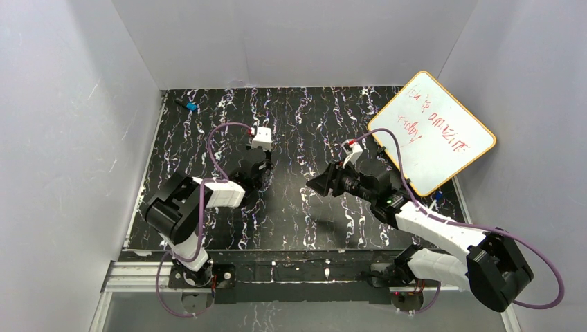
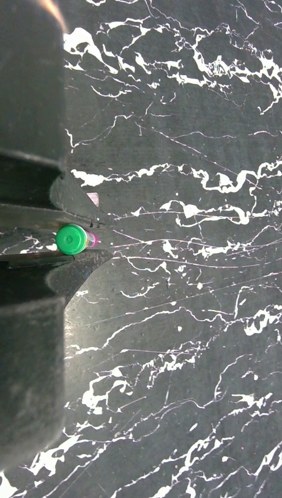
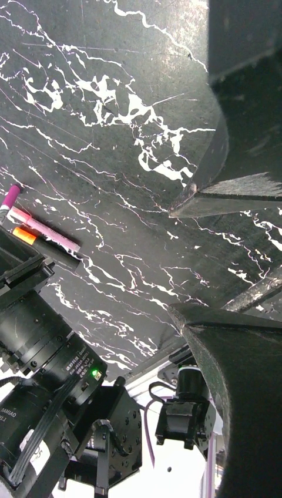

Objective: Insert the pens into the pen caps

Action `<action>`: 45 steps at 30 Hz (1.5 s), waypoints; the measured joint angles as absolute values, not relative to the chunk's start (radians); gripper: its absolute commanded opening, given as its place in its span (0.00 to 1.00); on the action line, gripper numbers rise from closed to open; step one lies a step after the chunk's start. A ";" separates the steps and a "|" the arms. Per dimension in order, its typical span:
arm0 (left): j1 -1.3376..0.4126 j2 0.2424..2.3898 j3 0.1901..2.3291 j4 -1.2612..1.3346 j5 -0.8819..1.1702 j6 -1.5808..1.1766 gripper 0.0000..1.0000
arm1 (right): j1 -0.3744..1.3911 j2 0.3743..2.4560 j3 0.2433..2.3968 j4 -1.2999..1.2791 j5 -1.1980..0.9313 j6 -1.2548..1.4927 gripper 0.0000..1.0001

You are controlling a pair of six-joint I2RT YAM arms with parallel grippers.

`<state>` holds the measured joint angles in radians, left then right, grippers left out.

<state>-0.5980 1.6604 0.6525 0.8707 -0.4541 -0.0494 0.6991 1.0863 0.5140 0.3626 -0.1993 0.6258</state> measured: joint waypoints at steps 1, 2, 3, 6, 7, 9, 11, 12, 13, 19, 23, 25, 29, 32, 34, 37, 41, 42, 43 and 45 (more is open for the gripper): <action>-0.598 1.671 0.655 0.879 -0.456 -0.050 0.00 | 0.696 1.086 0.514 0.361 -0.202 0.625 0.64; -0.598 1.677 0.657 0.888 -0.457 -0.052 0.00 | 0.694 1.086 0.514 0.360 -0.205 0.625 0.63; -0.598 1.679 0.657 0.892 -0.458 -0.056 0.00 | 0.691 1.086 0.514 0.360 -0.206 0.624 0.64; -0.598 1.679 0.656 0.900 -0.460 -0.066 0.00 | 0.686 1.085 0.512 0.357 -0.211 0.624 0.64; -0.598 1.679 0.654 0.905 -0.461 -0.069 0.00 | 0.684 1.085 0.512 0.353 -0.213 0.624 0.64; -0.598 1.675 0.639 0.912 -0.463 -0.081 0.00 | 0.682 1.085 0.512 0.352 -0.213 0.624 0.64; -0.598 1.662 0.615 0.925 -0.464 -0.099 0.00 | 0.681 1.085 0.512 0.348 -0.216 0.624 0.64; -0.598 1.651 0.599 0.929 -0.464 -0.110 0.00 | 0.681 1.085 0.512 0.347 -0.216 0.624 0.64; -0.598 1.637 0.582 0.930 -0.464 -0.125 0.00 | 0.681 1.085 0.511 0.345 -0.217 0.624 0.64; -0.598 1.535 0.467 0.929 -0.461 -0.210 0.00 | 0.680 1.086 0.510 0.345 -0.224 0.626 0.64; -0.603 1.495 0.433 0.895 -0.447 -0.249 0.01 | 0.679 1.087 0.510 0.345 -0.232 0.629 0.64; -0.607 1.490 0.423 0.875 -0.433 -0.266 0.03 | 0.678 1.088 0.510 0.345 -0.235 0.631 0.64; -0.612 1.501 0.403 0.813 -0.405 -0.293 0.07 | 0.678 1.089 0.510 0.345 -0.238 0.633 0.64; -0.614 1.525 0.404 0.774 -0.388 -0.304 0.08 | 0.678 1.090 0.510 0.345 -0.238 0.633 0.64; -0.614 1.541 0.409 0.752 -0.380 -0.308 0.11 | 0.678 1.091 0.510 0.342 -0.238 0.635 0.64; -0.614 1.569 0.429 0.731 -0.377 -0.308 0.13 | 0.678 1.091 0.510 0.340 -0.238 0.636 0.64; -0.614 1.595 0.474 0.708 -0.368 -0.306 0.21 | 0.678 1.091 0.510 0.340 -0.238 0.637 0.64; -0.614 1.599 0.482 0.702 -0.365 -0.305 0.23 | 0.678 1.091 0.510 0.340 -0.238 0.637 0.64; -0.614 1.601 0.490 0.695 -0.363 -0.304 0.24 | 0.678 1.091 0.509 0.340 -0.238 0.637 0.64; -0.614 1.604 0.505 0.682 -0.361 -0.299 0.27 | 0.678 1.091 0.509 0.340 -0.238 0.637 0.64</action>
<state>-0.6136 1.6039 0.5049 0.6819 -0.3611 -0.2989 0.6777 1.0912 0.5087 0.3397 -0.2379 0.6369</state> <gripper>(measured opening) 0.232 0.644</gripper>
